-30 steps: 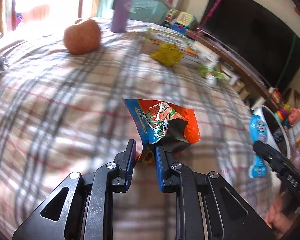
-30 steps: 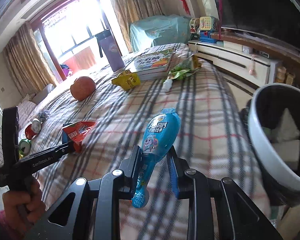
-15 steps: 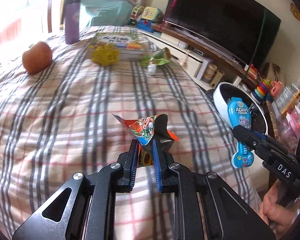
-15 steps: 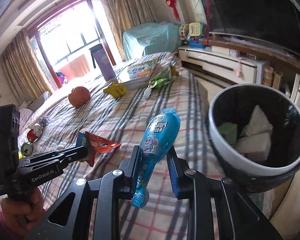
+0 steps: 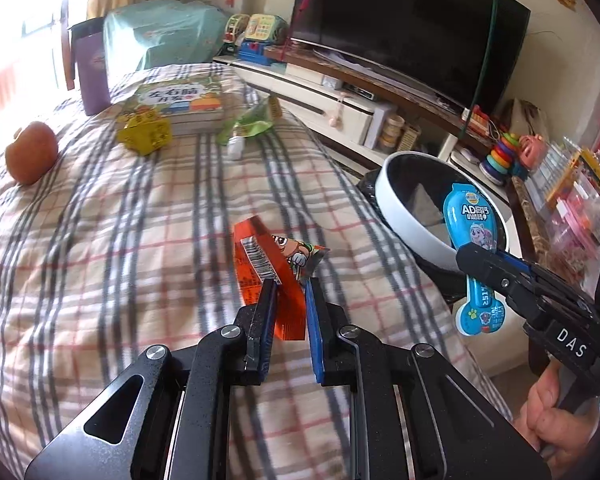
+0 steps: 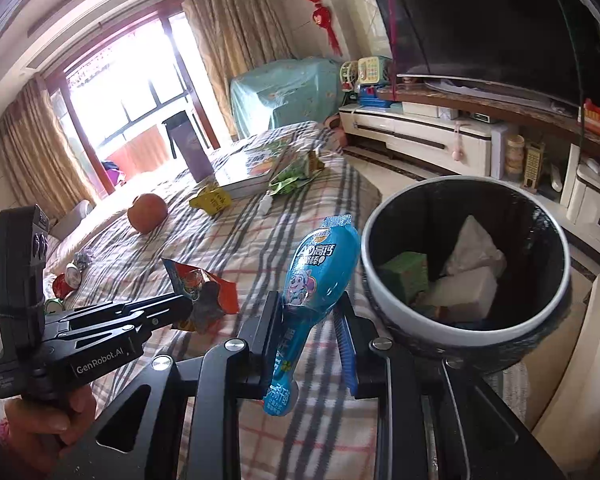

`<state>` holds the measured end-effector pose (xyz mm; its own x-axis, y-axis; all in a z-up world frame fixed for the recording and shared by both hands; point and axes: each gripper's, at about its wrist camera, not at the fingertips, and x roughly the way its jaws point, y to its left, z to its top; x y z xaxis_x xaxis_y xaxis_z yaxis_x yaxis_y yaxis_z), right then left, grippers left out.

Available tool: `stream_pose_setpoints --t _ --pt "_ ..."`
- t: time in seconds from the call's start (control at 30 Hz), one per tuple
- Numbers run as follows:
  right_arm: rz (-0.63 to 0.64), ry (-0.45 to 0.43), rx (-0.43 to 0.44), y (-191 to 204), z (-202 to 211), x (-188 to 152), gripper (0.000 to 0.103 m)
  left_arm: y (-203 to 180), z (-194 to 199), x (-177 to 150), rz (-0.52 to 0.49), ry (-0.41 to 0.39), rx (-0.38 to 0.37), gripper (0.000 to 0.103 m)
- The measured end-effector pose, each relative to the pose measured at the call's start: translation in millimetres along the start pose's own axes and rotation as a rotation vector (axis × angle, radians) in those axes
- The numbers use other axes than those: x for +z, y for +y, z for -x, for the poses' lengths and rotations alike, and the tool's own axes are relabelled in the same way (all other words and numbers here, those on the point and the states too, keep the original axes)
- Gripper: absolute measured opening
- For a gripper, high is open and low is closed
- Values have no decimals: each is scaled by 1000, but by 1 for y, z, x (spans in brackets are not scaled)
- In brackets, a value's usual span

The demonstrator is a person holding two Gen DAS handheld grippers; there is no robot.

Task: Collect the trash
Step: 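Lift the orange packet and blue toothbrush with both tools toward the bin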

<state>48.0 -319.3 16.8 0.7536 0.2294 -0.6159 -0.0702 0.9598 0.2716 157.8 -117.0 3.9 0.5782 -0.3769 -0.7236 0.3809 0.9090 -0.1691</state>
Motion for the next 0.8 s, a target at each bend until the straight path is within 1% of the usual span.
stream_pose_setpoints --t 0.5,0.8 --pt "-46 -18 -26 -27 14 1 27 -22 -6 0 -30 14 -26 14" --pt "-49 -12 -15 -28 15 1 27 -24 -5 0 -22 15 -50 14"
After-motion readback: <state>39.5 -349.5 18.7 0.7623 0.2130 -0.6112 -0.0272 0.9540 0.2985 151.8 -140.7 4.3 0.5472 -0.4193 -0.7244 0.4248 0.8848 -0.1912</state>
